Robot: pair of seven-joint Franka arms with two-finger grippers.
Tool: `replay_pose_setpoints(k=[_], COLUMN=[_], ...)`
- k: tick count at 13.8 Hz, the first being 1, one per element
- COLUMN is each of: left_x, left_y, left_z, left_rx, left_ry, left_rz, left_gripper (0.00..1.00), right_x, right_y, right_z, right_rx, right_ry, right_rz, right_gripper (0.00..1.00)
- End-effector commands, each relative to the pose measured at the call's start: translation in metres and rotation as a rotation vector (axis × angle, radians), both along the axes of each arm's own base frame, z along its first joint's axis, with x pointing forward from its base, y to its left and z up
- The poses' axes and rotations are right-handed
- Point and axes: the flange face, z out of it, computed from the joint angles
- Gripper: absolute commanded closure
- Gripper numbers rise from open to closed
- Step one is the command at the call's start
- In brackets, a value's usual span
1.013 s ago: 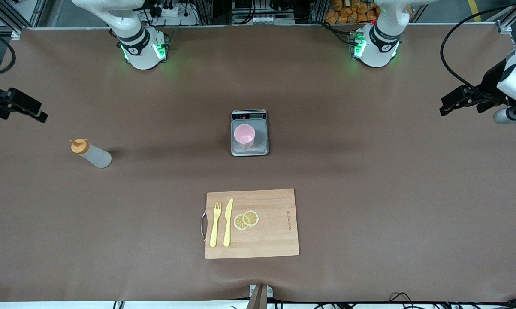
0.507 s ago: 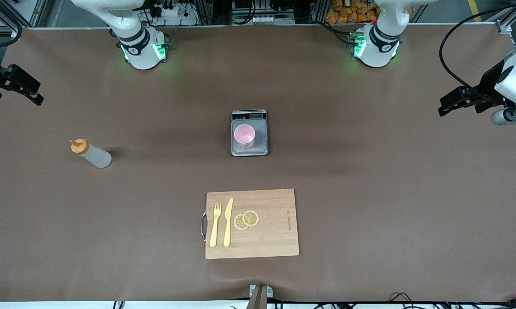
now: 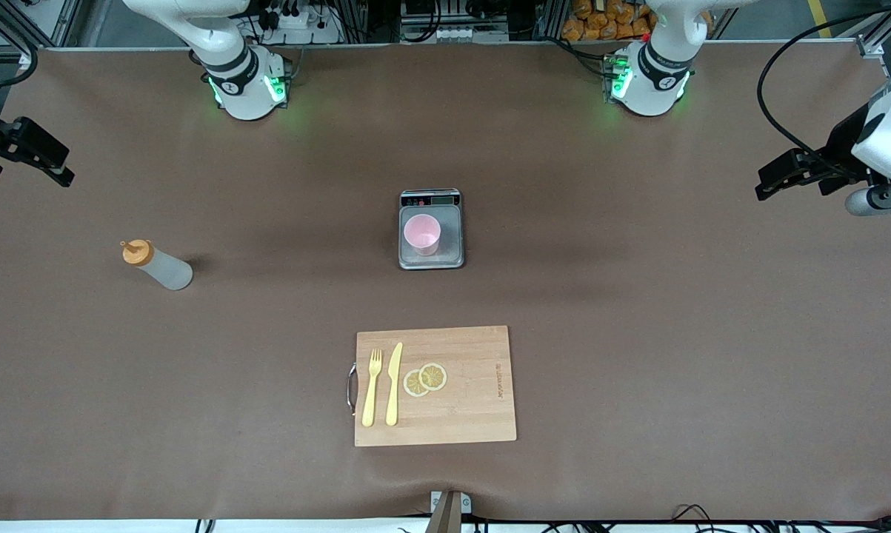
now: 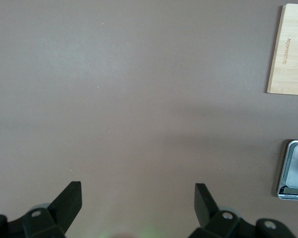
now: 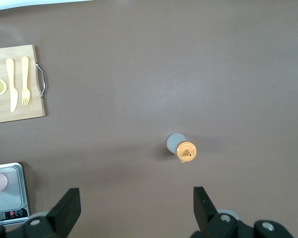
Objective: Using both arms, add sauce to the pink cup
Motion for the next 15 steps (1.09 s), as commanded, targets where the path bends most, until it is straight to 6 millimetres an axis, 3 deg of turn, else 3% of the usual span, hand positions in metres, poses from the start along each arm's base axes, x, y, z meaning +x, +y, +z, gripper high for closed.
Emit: replay_pose_setpoints(k=[1, 6, 10, 15], left_x=[-0.002, 0.001, 0.005, 0.005], left_y=[-0.001, -0.003, -0.001, 0.001], left_z=[0.002, 0.007, 0.028, 0.028], left_rx=[-0.003, -0.002, -0.005, 0.003], left_ry=[-0.004, -0.017, -0.054, -0.053], left_rz=[0.013, -0.008, 0.001, 0.003], left_gripper=[0.00, 0.00, 0.00, 0.00], right_x=[-0.002, -0.001, -0.001, -0.002], right_y=[0.001, 0.001, 0.000, -0.001], right_z=[0.000, -0.002, -0.002, -0.004], right_rx=[-0.016, -0.014, -0.016, -0.016], right_ry=[-0.011, -0.007, -0.007, 0.001], right_rz=[0.001, 0.001, 0.003, 0.001], right_gripper=[0.00, 0.00, 0.00, 0.00])
